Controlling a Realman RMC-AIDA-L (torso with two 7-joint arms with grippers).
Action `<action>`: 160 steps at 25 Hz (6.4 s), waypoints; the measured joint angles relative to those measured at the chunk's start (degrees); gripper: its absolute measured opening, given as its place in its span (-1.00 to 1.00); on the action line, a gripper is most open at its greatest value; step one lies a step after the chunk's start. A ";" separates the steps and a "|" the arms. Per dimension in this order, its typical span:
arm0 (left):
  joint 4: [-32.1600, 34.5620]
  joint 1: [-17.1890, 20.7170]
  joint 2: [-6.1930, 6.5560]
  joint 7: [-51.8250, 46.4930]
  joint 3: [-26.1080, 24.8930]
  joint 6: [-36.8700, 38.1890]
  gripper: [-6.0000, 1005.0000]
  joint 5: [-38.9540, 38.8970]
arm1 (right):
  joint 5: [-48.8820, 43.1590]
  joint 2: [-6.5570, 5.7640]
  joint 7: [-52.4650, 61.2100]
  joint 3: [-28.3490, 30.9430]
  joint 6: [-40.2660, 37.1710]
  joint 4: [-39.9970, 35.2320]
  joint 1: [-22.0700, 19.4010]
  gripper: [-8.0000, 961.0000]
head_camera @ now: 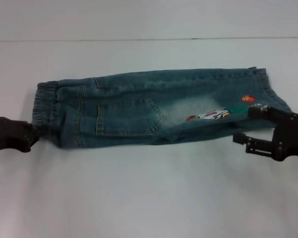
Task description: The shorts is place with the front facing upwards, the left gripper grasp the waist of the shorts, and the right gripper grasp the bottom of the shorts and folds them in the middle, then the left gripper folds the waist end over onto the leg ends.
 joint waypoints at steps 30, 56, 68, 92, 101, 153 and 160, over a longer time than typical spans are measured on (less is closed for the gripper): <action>11.63 -14.55 1.12 -22.41 0.44 15.36 -0.91 -4.78 | 18.03 1.04 -36.23 1.87 27.12 36.21 18.57 -0.99; 11.90 -31.36 -3.09 -36.30 19.67 9.70 -0.91 -9.32 | 14.22 1.86 -38.93 2.23 37.52 46.64 33.77 -0.98; 10.19 -30.88 -2.94 -35.94 23.02 3.94 -0.91 -9.03 | 11.53 0.24 -29.85 -0.61 22.11 37.21 21.03 -0.98; 6.96 -30.65 -3.75 -36.11 57.49 -18.04 -0.75 -19.19 | 11.95 -0.50 -23.14 10.90 4.66 14.49 -7.58 -0.97; 6.14 -30.17 -3.72 -36.03 58.24 -21.79 -0.37 -19.73 | 11.06 -0.39 -22.36 10.87 4.87 14.46 -7.21 -0.97; -0.40 9.65 -0.22 8.77 -5.05 32.82 0.71 -10.19 | -17.57 -0.53 21.05 11.87 -22.89 -20.87 -6.28 -0.46; 0.15 10.35 0.31 9.35 -9.63 36.07 0.71 -4.30 | -18.41 -1.10 19.80 14.63 -25.32 -21.61 -6.66 0.08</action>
